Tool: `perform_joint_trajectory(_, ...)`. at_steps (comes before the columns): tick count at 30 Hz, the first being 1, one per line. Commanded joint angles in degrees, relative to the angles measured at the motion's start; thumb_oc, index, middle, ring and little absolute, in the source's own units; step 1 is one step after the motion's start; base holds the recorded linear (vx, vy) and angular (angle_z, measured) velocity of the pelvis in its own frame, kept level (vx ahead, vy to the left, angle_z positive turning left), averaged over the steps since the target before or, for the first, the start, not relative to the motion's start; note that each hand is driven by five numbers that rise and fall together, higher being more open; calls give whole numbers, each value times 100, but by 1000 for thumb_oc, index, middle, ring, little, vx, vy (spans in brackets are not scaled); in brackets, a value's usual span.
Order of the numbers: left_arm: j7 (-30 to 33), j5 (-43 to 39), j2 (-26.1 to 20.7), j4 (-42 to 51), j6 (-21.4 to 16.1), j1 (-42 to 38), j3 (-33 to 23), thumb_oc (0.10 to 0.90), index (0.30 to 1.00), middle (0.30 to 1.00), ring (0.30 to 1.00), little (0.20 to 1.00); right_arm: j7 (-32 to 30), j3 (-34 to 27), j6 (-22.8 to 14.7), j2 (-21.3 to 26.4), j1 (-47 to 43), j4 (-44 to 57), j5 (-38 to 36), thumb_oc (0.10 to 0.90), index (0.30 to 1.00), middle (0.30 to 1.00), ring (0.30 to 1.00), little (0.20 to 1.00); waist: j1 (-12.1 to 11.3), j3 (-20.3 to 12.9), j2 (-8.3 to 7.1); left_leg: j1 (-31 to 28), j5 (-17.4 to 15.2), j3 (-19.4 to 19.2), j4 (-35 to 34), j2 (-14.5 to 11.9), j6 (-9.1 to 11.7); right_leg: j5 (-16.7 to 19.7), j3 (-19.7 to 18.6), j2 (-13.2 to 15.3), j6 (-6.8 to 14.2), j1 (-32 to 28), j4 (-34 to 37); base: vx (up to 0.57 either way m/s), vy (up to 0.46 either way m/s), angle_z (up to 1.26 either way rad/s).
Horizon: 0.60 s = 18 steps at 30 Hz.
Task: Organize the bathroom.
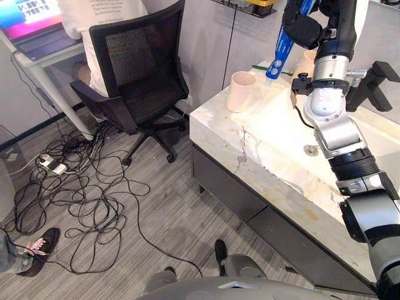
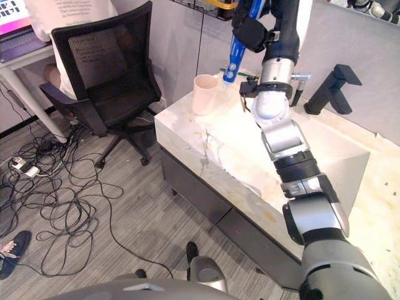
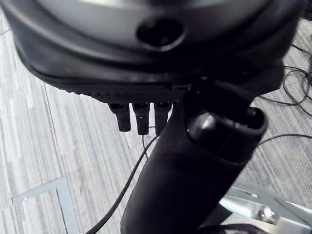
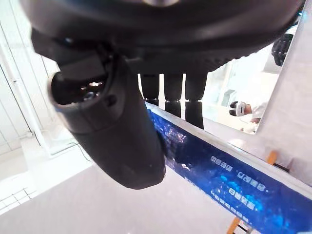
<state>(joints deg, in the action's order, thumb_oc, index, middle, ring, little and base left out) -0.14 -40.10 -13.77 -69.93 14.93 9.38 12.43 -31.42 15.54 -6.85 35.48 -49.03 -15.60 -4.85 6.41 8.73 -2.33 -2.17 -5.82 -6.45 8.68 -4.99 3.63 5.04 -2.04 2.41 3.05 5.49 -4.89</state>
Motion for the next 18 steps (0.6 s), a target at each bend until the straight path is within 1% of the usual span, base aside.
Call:
perform_joint_trajectory(1, -336, 17, 114, 44, -191, -475, 18, 800, 900, 900, 900, 900, 146, -281, -383, 198, -914, 201, 367, 400, 300, 300, 300, 300, -6, -137, 2, -324, -361, -118, 66, -259, -198, -693, -434, 307, 557, 341, -721, -11, 34, -3)
perform_joint_trajectory(6, -390, 161, 113, 9, -258, -499, -43, 800, 900, 900, 900, 900, 240, -241, -277, 319, -948, 177, 524, 400, 300, 300, 300, 300, 55, -202, -58, -414, -456, -209, 53, -225, -245, -630, -522, 338, 618, 349, -647, -1, 23, -9)
perform_joint_trajectory(7, -357, 185, 121, 8, -238, -526, -74, 800, 900, 900, 900, 900, 318, -238, -233, 377, -979, 179, 514, 400, 300, 300, 300, 300, 74, -216, -80, -434, -475, -245, 51, -227, -255, -608, -527, 348, 641, 359, -638, -12, 2, -11)
perform_joint_trajectory(13, -308, 289, 131, -58, -237, -606, -96, 800, 900, 900, 900, 900, 353, -165, -245, 539, -1099, 81, 275, 400, 300, 300, 300, 300, 101, -251, -155, -429, -537, -340, 119, -231, -285, -591, -532, 369, 662, 369, -626, -31, -27, -8)
perform_joint_trajectory(15, -228, 189, 139, -52, -292, -650, -63, 800, 900, 900, 900, 900, 364, -97, -275, 561, -1124, 66, 248, 400, 300, 300, 300, 300, 119, -258, -174, -440, -610, -396, 243, -267, -302, -649, -480, 340, 608, 398, -733, -37, -61, -10)
perform_joint_trajectory(18, -213, 72, 145, -27, -393, -680, -67, 800, 900, 900, 900, 900, 386, -86, -285, 566, -1119, 68, 98, 400, 300, 300, 300, 300, 123, -251, -173, -421, -643, -371, 345, -291, -291, -717, -435, 275, 532, 414, -828, -41, -42, -8)
